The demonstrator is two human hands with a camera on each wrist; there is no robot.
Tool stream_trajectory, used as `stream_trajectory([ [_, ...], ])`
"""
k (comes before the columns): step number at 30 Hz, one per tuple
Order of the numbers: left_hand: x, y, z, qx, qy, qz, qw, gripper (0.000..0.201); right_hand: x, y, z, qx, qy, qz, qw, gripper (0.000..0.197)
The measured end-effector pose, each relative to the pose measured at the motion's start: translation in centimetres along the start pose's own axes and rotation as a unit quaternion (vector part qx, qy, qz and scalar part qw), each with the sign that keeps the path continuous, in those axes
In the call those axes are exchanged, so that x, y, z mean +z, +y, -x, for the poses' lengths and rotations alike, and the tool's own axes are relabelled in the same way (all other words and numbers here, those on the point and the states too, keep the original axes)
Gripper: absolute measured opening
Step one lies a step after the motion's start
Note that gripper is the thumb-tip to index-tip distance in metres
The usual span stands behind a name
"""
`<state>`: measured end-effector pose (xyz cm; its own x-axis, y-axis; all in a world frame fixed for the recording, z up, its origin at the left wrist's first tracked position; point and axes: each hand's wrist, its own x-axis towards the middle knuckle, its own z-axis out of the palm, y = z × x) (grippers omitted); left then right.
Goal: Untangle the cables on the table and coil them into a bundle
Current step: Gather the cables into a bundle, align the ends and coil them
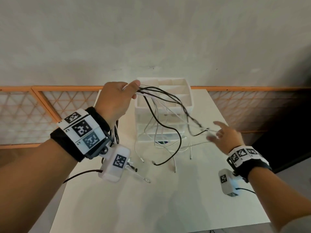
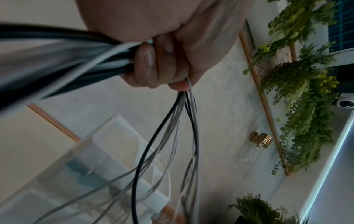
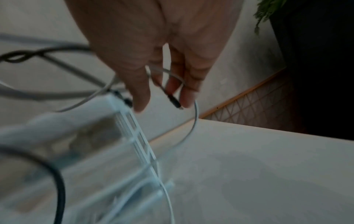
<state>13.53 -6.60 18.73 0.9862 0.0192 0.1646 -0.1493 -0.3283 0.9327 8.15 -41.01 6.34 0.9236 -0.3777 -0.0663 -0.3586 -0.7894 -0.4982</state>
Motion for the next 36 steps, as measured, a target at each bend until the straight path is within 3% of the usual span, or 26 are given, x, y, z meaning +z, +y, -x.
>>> stream_trajectory([
  [2,-0.1,0.3,0.1,0.002,-0.020,0.007,1.000,0.047,1.4,0.8,0.5,-0.007,-0.095,0.031,0.995,0.087],
  [4,0.1,0.5,0.2,0.004,-0.041,0.001,0.999,0.047,1.5,-0.5,0.8,-0.040,-0.094,-0.006,0.995,0.088],
  [7,0.9,0.7,0.7,0.020,-0.079,-0.036,0.996,0.046,-0.5,-5.5,1.2,-0.142,-0.017,-0.146,0.979,0.065],
  [9,1.6,1.0,1.3,0.036,-0.105,-0.068,0.992,0.047,-1.9,-9.8,2.3,-0.211,-0.038,-0.221,0.952,0.054],
  [12,2.4,1.6,2.1,0.060,-0.136,-0.122,0.981,0.047,-2.0,-14.0,3.5,-0.281,-0.083,-0.234,0.927,0.037],
  [14,2.2,1.9,2.4,0.080,-0.136,-0.155,0.975,0.049,-1.0,-14.7,3.3,-0.296,-0.105,-0.176,0.933,0.018],
  [18,1.0,2.2,2.0,0.100,-0.097,-0.136,0.981,0.049,2.7,-11.2,1.5,-0.223,-0.146,0.032,0.963,0.015],
  [20,0.5,2.2,1.9,0.096,-0.094,-0.126,0.983,0.048,4.5,-8.3,0.3,-0.156,-0.142,0.082,0.974,0.031],
  [24,0.3,2.1,2.0,0.088,-0.091,-0.120,0.985,0.048,4.3,-5.3,-1.3,-0.061,-0.105,0.043,0.992,0.038],
  [28,0.3,2.6,1.9,0.091,-0.096,-0.095,0.987,0.048,2.7,-3.2,-3.0,-0.055,0.054,0.048,0.996,0.024],
  [32,0.8,2.8,1.9,0.102,-0.081,-0.057,0.990,0.047,3.3,-0.9,-3.4,0.030,0.015,0.017,0.999,0.050],
  [36,1.8,1.6,2.0,0.082,-0.069,-0.087,0.990,0.048,1.7,-2.6,-2.1,-0.002,-0.001,0.004,1.000,0.056],
])
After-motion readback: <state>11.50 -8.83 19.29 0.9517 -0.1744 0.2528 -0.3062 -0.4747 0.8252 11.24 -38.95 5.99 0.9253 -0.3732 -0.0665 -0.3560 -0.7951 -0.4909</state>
